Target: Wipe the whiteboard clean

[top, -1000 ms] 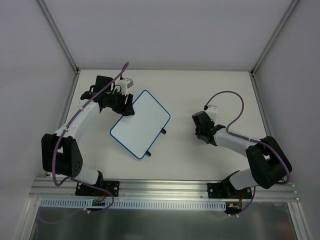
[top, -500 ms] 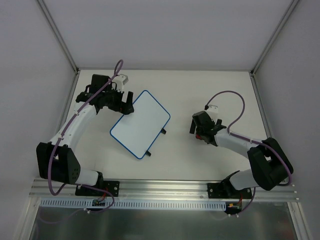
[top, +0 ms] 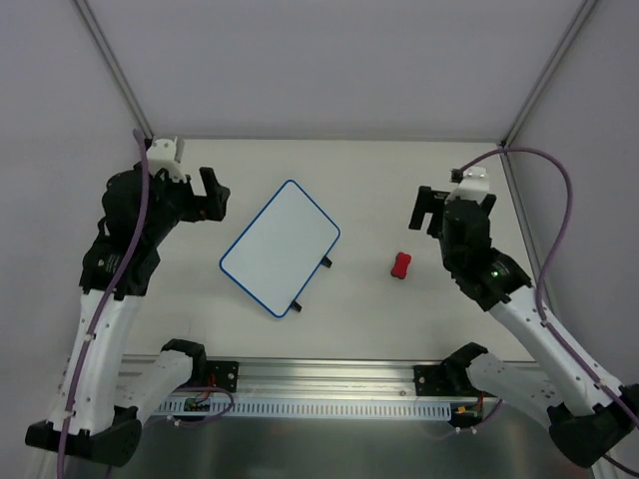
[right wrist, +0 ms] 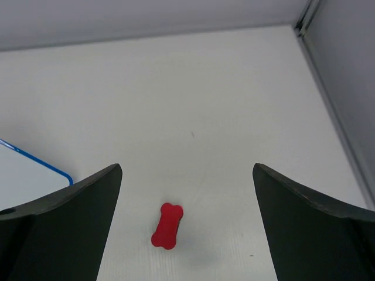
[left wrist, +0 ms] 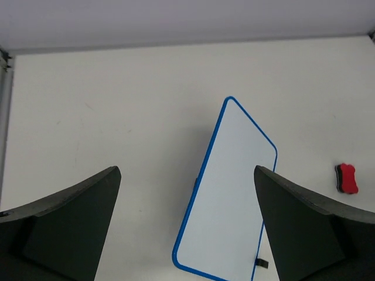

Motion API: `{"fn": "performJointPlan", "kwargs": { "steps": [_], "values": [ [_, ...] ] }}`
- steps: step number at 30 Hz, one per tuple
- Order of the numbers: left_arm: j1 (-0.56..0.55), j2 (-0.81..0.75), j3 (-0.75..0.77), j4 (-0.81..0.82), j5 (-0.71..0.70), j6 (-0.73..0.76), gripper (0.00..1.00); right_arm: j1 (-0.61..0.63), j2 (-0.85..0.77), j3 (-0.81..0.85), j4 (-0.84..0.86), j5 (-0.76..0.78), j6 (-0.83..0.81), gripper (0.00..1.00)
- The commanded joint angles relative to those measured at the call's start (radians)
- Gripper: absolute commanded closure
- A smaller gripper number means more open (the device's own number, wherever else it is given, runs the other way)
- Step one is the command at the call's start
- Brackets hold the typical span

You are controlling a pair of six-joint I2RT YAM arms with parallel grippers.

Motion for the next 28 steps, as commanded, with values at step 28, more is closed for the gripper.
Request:
{"fn": "performJointPlan", "kwargs": {
  "steps": [28],
  "values": [
    [-0.005,-0.433,0.019,-0.019,-0.364,0.095,0.01,-0.004,-0.214,0.357,-0.023,0.058,-0.493,0.01]
  ]
}}
